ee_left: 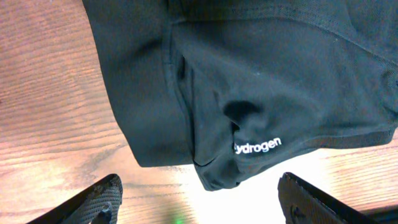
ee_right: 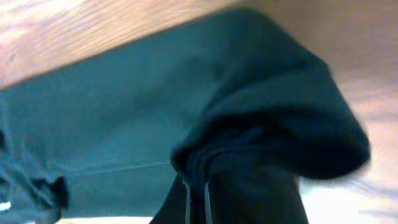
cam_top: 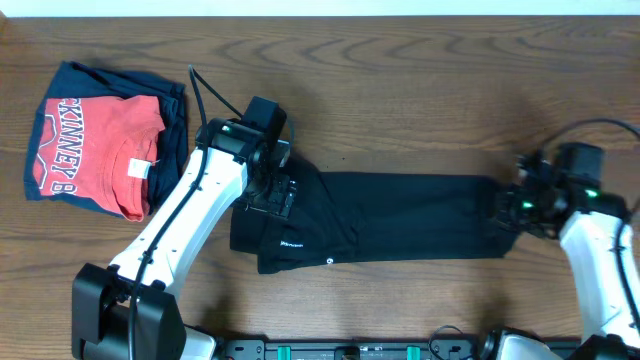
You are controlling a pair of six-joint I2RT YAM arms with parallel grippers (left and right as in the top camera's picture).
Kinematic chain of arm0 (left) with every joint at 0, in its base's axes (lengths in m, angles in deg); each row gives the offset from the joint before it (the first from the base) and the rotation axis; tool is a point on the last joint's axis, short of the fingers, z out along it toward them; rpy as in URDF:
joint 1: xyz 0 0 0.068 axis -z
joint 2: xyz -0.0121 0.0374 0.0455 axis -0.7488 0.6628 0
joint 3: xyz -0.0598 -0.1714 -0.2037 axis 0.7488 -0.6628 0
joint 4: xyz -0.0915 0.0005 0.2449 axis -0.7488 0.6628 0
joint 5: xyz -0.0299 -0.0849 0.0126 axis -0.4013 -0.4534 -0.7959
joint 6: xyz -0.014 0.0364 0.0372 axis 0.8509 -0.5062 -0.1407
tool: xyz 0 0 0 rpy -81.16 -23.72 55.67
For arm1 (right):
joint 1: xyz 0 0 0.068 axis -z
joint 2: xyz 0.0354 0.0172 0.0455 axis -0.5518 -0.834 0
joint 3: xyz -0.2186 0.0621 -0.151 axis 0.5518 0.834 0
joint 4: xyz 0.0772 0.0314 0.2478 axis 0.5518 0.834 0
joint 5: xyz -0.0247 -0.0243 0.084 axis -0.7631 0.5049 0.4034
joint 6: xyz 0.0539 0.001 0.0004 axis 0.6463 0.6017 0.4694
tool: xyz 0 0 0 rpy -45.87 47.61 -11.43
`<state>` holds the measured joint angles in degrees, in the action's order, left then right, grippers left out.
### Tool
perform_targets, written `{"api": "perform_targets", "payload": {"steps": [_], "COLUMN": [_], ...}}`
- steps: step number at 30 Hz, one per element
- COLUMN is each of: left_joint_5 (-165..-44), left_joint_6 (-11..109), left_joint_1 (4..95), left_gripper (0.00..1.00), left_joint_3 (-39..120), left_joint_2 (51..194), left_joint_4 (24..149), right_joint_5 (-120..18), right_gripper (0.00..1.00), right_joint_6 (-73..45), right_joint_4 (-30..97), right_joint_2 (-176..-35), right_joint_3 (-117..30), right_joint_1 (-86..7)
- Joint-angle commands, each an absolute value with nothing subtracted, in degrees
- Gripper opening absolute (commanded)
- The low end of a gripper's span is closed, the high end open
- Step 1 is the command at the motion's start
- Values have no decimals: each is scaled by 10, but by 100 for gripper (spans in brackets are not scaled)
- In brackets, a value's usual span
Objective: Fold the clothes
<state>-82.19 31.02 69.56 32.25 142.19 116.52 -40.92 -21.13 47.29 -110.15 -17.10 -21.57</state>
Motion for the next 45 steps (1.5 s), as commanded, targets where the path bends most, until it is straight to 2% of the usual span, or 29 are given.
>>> {"api": "perform_targets", "payload": {"steps": [1, 14, 21, 31, 32, 35, 37, 43, 45], "left_joint_5": [-821, -821, -821, -821, -821, -821, -821, -821, -821], "left_joint_6": [311, 311, 311, 311, 311, 311, 311, 311, 311], "left_joint_1": [693, 693, 693, 693, 693, 693, 693, 693, 693], "left_gripper": [81, 82, 82, 82, 82, 82, 82, 82, 82], "left_joint_3": [336, 338, 338, 338, 338, 338, 338, 338, 338], "left_joint_2": [1413, 1413, 1413, 1413, 1413, 1413, 1413, 1413, 1413], "left_joint_4": [1167, 1164, 1163, 1162, 1162, 1162, 1162, 1163, 1162], "right_joint_5": [-414, -457, -456, -456, -456, -441, -411, -435, -459], "right_gripper": [1, 1, 1, 1, 2, 26, 31, 31, 27], "right_joint_6": [-175, -57, -7, 7, 7, 6, -3, -40, -40], "right_joint_4": [457, 359, 305, 285, 279, 266, 255, 272, 278], "right_joint_2": [-1098, -1114, -1159, -1185, -1185, -1185, -1184, -1153, -1144], "right_joint_3": [-178, -176, -176, -176, -176, -176, -176, -182, -182], "right_joint_1": [-279, -492, -552, -609, -612, -613, -612, -580, -561]}}
